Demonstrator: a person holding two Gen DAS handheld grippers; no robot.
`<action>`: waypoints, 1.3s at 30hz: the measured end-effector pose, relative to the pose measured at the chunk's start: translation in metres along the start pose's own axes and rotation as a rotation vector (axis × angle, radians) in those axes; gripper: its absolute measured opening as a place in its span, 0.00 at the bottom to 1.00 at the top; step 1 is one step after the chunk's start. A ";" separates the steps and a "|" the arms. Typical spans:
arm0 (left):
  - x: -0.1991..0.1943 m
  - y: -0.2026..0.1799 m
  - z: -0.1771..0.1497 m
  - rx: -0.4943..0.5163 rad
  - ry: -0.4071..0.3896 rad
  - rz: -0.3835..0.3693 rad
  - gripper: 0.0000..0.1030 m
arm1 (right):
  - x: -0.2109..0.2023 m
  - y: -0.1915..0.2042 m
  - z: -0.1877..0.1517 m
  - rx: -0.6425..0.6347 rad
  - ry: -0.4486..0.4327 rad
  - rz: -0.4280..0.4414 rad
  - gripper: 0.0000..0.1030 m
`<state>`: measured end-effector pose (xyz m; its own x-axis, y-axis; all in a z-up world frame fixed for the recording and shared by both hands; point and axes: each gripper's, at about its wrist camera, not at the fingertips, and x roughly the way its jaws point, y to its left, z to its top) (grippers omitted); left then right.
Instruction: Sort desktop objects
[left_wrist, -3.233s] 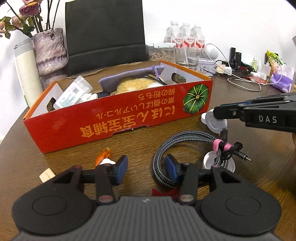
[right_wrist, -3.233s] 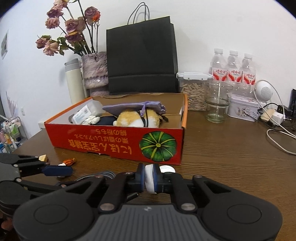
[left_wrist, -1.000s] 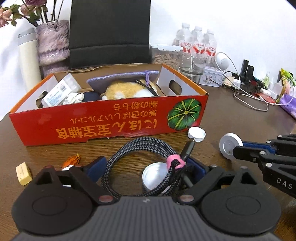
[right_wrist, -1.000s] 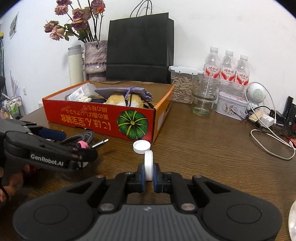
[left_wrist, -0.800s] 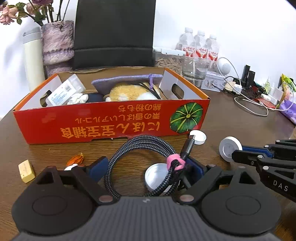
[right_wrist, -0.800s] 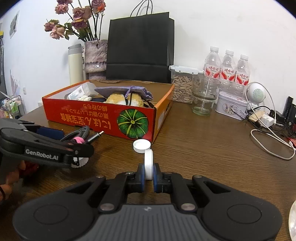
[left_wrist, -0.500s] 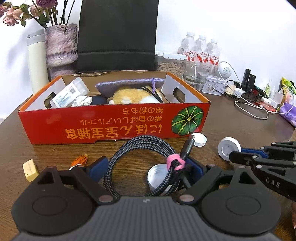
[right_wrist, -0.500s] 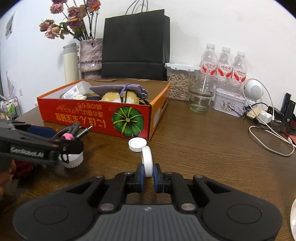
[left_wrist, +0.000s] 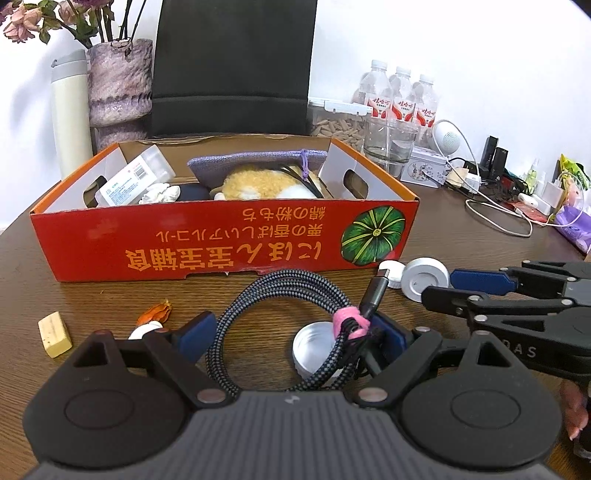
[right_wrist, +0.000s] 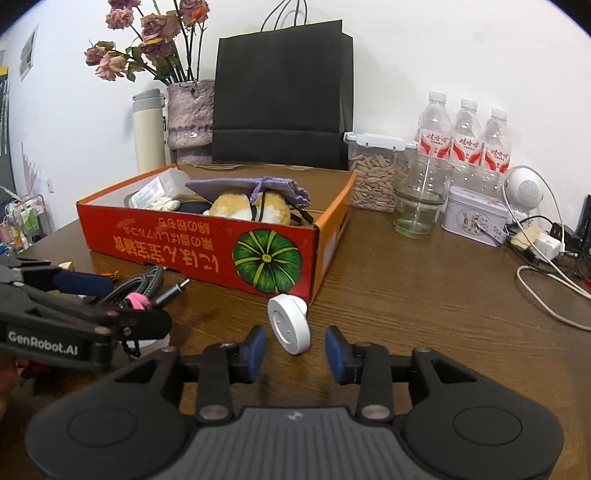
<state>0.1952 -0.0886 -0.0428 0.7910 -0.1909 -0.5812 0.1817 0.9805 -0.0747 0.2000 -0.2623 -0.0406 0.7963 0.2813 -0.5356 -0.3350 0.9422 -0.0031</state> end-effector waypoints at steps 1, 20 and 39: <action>0.000 0.000 0.000 -0.003 0.000 -0.001 0.88 | 0.002 0.000 0.001 -0.001 0.000 0.002 0.37; 0.000 0.008 0.001 -0.018 -0.007 -0.001 0.88 | 0.008 0.018 0.007 -0.060 -0.012 0.012 0.08; -0.010 0.008 -0.001 -0.010 -0.062 0.014 0.88 | -0.016 0.031 0.000 -0.021 -0.056 -0.010 0.08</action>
<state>0.1883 -0.0784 -0.0387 0.8281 -0.1794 -0.5311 0.1650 0.9834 -0.0749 0.1772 -0.2376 -0.0326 0.8263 0.2819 -0.4876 -0.3366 0.9413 -0.0262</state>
